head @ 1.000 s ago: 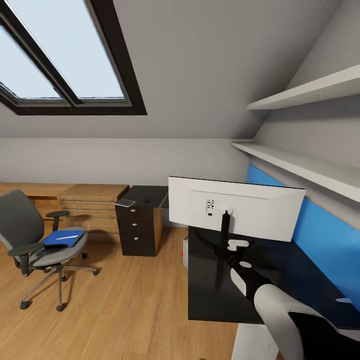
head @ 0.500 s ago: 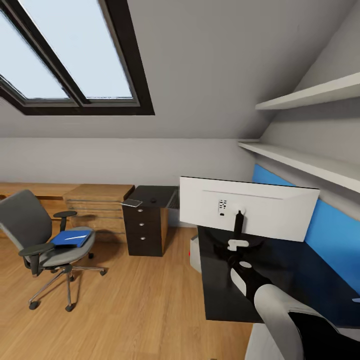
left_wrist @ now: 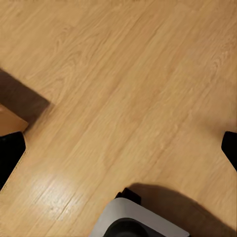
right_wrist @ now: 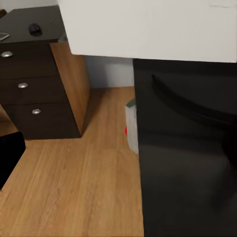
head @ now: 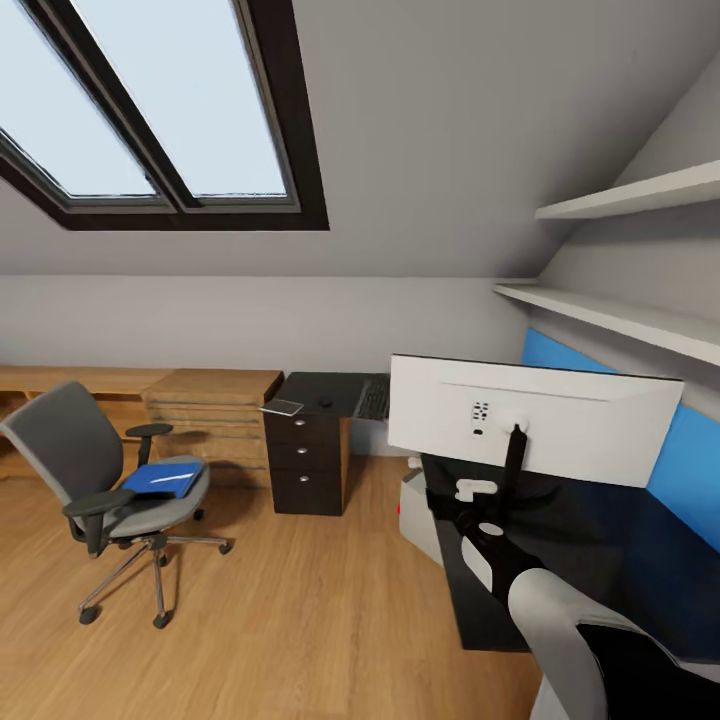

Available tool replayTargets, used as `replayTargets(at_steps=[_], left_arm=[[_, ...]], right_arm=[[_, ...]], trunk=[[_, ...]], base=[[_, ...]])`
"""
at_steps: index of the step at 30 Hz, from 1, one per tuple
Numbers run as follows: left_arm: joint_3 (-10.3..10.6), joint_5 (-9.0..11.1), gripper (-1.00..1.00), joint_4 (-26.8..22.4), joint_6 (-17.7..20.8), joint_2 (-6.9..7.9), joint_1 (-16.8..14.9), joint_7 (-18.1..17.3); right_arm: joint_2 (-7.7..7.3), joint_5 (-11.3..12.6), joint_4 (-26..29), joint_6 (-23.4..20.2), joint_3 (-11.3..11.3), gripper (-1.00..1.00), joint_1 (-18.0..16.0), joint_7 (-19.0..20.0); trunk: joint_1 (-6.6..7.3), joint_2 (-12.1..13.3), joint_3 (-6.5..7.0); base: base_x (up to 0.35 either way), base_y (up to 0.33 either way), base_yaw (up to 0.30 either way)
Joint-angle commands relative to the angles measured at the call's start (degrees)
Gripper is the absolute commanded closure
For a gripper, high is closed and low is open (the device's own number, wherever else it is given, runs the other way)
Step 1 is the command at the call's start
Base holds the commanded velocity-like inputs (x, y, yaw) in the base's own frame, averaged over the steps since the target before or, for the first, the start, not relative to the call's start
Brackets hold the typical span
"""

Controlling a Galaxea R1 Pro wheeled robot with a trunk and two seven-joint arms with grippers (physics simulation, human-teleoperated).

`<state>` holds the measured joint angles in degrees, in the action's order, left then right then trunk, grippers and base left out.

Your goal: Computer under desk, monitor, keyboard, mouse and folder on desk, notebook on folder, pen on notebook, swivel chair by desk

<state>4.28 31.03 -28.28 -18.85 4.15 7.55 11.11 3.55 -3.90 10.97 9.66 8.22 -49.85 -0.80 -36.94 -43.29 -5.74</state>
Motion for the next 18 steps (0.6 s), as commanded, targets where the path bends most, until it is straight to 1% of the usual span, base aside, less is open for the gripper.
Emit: replayTargets(at_steps=[1, 5, 12, 18], left_arm=[[0.5, 0.3, -1.00, -0.1, -0.1, 0.07, 0.0, 0.4], [0.5, 0.3, -1.00, -0.1, -0.1, 0.01, 0.0, 0.4], [0.6, 0.3, -1.00, -0.1, -0.1, -0.09, 0.0, 0.4], [0.6, 0.3, -1.00, -0.1, -0.1, -0.10, 0.0, 0.4]], right_arm=[[0.05, -0.4, -0.1, 0.2, 0.4, -1.00, -0.1, -0.1], [0.06, -0.4, -0.1, 0.2, 0.4, -1.00, -0.1, -0.1], [0.09, -0.4, -0.1, 0.2, 0.4, -1.00, -0.1, -0.1], [0.06, -0.4, -0.1, 0.2, 0.4, -1.00, -0.1, -0.1]], trunk=[[-0.04, -0.1, -0.08], [-0.04, -0.1, -0.08], [-0.04, -0.1, -0.08], [1.28, 2.3, 1.00]], base=[[0.186, 0.273, 0.000], [0.199, 0.220, 0.000], [0.064, 0.057, 0.000], [0.010, 0.009, 0.000]])
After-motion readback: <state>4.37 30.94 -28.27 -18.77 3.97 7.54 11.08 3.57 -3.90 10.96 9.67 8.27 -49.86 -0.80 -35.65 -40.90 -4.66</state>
